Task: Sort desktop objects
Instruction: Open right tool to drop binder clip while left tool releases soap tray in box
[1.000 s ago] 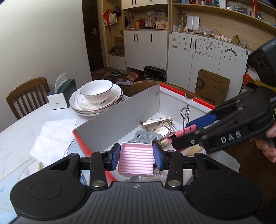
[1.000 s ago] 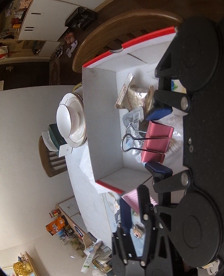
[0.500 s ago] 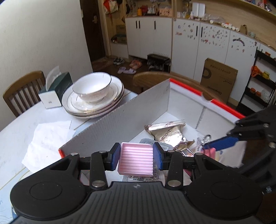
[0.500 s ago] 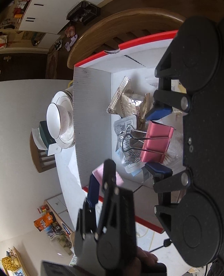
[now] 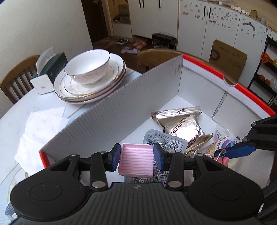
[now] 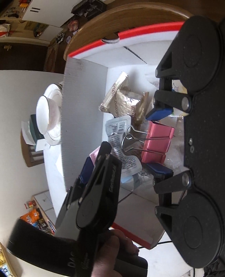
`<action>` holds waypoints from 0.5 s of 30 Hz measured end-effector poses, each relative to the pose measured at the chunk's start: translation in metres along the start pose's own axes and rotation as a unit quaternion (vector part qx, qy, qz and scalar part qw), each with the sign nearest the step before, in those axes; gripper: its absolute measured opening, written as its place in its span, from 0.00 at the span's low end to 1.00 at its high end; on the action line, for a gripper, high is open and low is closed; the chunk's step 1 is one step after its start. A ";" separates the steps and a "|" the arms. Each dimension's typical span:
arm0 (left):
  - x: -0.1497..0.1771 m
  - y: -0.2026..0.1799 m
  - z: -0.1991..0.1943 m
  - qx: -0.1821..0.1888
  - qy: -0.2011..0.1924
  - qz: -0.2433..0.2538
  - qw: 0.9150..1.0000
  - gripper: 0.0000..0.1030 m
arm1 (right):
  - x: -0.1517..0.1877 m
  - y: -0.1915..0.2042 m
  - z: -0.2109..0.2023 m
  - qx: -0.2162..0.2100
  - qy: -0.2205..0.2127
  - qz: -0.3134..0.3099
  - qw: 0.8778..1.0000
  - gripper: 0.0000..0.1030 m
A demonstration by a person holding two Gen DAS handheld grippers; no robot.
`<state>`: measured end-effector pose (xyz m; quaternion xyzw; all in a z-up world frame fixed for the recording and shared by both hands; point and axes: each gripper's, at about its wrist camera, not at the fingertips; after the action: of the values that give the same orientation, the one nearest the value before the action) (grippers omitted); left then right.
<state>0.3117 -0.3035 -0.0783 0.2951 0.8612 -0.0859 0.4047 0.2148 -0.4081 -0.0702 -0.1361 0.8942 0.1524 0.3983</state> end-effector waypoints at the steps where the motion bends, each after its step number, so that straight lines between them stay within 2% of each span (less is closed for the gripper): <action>1: 0.000 0.000 0.001 0.001 0.001 0.000 1.000 0.38 | 0.001 0.000 0.001 -0.002 0.002 -0.002 1.000 0.51; 9: -0.002 0.003 0.008 0.010 0.026 -0.012 1.000 0.39 | 0.000 -0.001 0.011 -0.003 0.014 -0.005 1.000 0.50; 15: 0.002 0.005 0.009 0.016 0.039 -0.018 0.999 0.38 | 0.001 -0.006 0.010 -0.003 0.014 -0.002 1.000 0.54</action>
<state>0.3192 -0.3022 -0.0854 0.2892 0.8799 -0.0958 0.3647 0.2226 -0.4098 -0.0782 -0.1407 0.8991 0.1523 0.3854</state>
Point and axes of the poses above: each gripper's, at about its wrist camera, not at the fingertips, and z roughly the way its jaws point, y to its left, x to its underside, and after that the axes turned 13 degrees about -y, right-handed
